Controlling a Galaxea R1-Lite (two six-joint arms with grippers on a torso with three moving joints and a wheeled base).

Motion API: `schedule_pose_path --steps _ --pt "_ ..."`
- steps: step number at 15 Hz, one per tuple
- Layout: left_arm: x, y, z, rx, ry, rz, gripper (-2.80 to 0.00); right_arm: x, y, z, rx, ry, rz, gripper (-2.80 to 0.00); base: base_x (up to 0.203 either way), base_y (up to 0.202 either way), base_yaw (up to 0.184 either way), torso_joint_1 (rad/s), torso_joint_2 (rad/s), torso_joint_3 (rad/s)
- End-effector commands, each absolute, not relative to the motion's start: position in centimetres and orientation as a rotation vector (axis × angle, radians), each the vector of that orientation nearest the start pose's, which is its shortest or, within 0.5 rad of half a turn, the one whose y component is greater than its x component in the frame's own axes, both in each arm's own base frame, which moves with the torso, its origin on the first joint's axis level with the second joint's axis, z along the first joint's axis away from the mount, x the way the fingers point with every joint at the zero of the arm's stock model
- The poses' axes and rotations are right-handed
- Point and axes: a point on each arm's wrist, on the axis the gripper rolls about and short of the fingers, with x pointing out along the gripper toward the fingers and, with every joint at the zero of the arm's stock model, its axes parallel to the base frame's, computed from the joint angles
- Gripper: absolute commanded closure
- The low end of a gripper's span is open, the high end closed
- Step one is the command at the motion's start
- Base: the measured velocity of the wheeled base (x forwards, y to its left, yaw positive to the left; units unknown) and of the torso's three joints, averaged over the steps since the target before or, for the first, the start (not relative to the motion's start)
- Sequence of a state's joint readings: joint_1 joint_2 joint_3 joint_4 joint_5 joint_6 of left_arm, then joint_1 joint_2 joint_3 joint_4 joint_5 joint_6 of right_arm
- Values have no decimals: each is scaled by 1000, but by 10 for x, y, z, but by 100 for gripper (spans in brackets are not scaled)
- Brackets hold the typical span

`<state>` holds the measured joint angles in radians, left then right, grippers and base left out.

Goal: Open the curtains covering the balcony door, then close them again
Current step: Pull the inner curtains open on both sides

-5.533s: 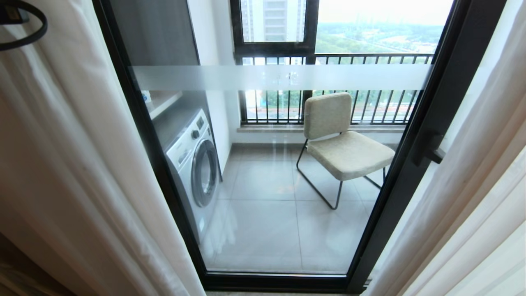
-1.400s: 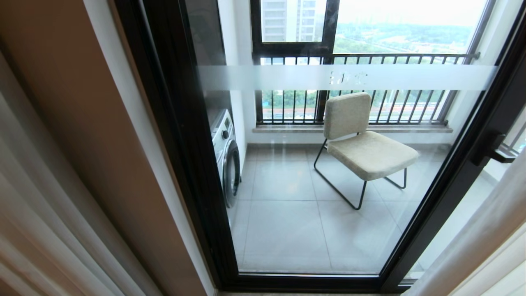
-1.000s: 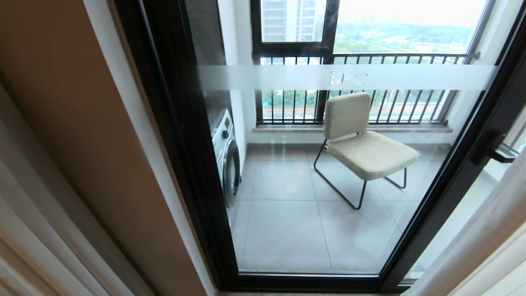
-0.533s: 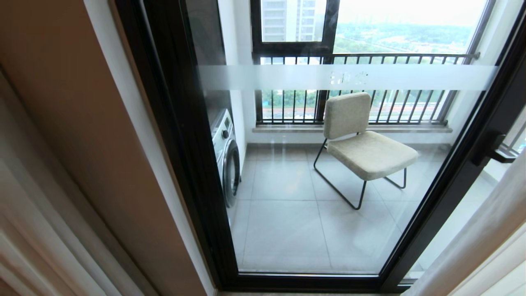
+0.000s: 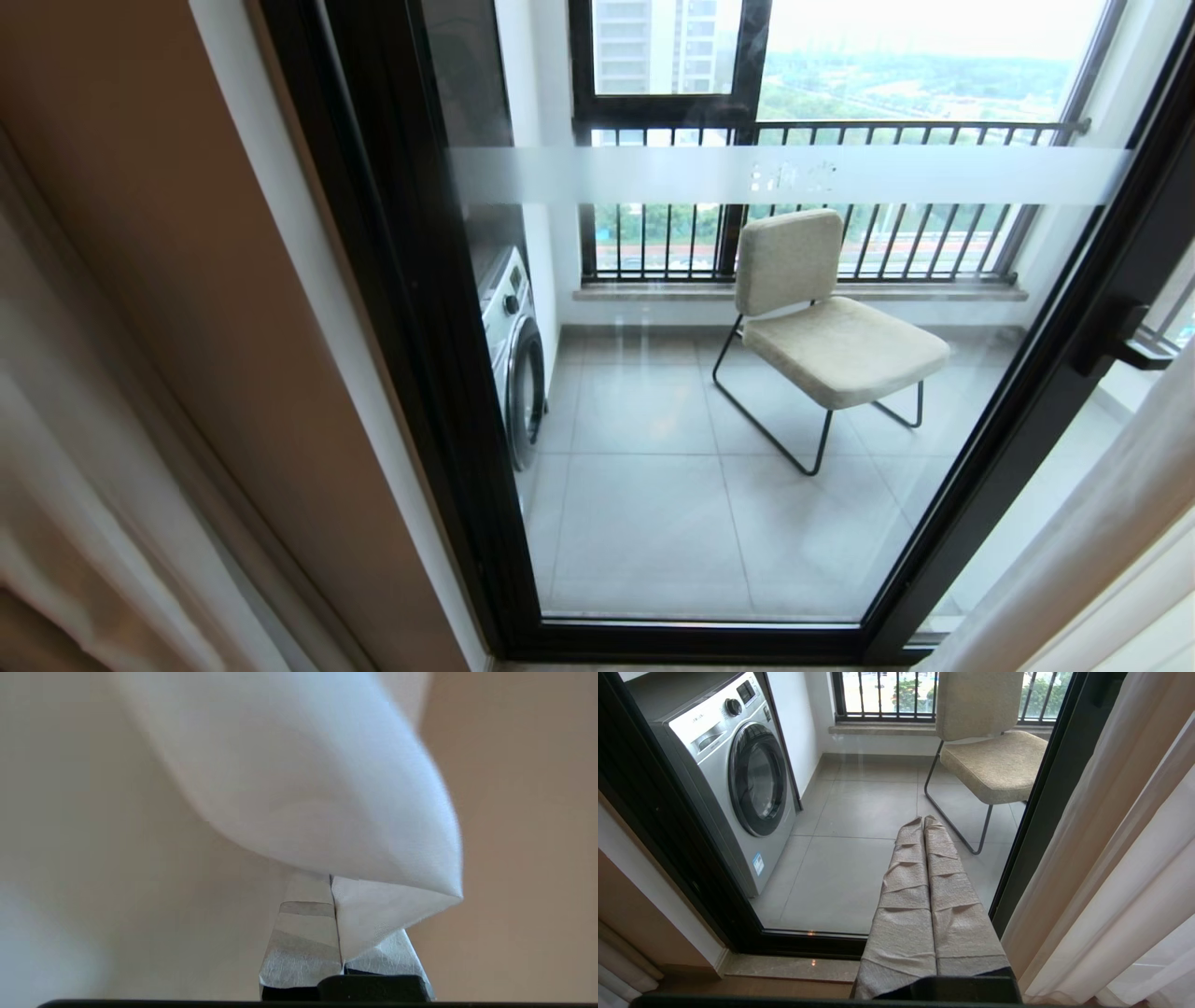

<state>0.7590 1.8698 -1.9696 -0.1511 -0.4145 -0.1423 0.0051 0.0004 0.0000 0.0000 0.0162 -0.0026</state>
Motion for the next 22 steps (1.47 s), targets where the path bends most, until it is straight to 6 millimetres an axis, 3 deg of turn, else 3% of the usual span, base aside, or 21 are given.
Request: schedule_pose_path --steps 1,10,11,15,22 --pt "265 220 411 7 -252 284 0 -23 0 75 -3 0 23 0 0 0 0 0 0 0" --pt "266 213 414 15 -264 276 0 -23 0 75 -3 0 23 0 0 0 0 0 0 0" --pt "265 213 414 16 -264 279 -280 -23 0 75 -3 0 23 0 0 0 0 0 0 0" --pt "264 212 416 21 -279 278 -280 -23 0 75 -3 0 23 0 0 0 0 0 0 0" --pt "243 198 435 19 -328 278 -280 -23 0 75 -3 0 23 0 0 0 0 0 0 0"
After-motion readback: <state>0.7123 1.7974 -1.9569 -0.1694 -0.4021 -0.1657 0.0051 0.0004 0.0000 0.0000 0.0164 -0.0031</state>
